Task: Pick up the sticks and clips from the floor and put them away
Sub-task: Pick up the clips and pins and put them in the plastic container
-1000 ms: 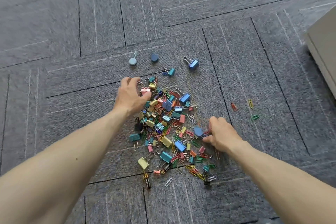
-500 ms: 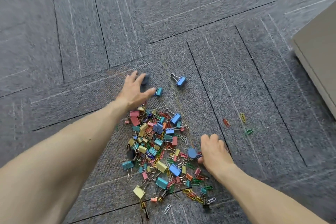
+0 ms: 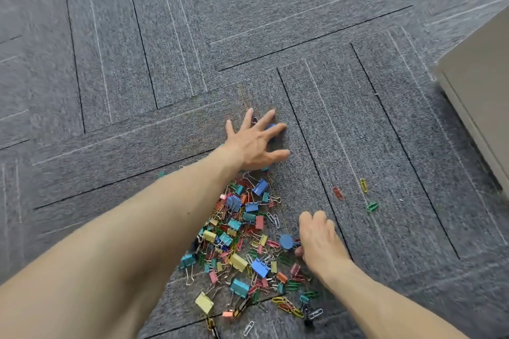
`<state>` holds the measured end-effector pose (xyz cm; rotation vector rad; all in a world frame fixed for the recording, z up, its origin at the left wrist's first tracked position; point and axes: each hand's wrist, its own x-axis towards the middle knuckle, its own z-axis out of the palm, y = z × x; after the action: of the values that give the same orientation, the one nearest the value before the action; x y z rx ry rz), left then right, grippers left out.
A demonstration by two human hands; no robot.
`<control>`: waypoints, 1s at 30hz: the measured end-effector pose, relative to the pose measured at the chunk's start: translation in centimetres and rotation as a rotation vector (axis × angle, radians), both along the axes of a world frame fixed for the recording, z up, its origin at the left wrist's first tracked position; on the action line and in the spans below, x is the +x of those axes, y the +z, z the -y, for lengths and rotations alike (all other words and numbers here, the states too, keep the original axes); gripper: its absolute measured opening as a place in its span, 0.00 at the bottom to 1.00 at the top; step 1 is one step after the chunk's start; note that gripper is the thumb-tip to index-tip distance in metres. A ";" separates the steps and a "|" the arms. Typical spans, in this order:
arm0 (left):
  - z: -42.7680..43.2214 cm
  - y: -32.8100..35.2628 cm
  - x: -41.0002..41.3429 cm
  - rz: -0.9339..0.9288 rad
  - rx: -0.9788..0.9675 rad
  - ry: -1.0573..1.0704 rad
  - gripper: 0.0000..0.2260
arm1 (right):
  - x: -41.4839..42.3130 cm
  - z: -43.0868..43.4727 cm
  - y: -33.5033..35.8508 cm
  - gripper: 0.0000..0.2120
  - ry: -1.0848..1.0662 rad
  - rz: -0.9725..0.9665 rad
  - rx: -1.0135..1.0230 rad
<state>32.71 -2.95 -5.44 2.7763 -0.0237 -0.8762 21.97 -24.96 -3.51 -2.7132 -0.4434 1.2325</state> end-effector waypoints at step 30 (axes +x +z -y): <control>-2.8 0.2 -18.1 0.111 -0.071 0.492 0.36 | -0.2 1.3 -1.3 0.24 0.025 0.028 0.064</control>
<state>14.65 -0.12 -5.26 2.5792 0.5709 -0.5794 21.74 -26.22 -4.84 -2.6822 -0.5125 1.1672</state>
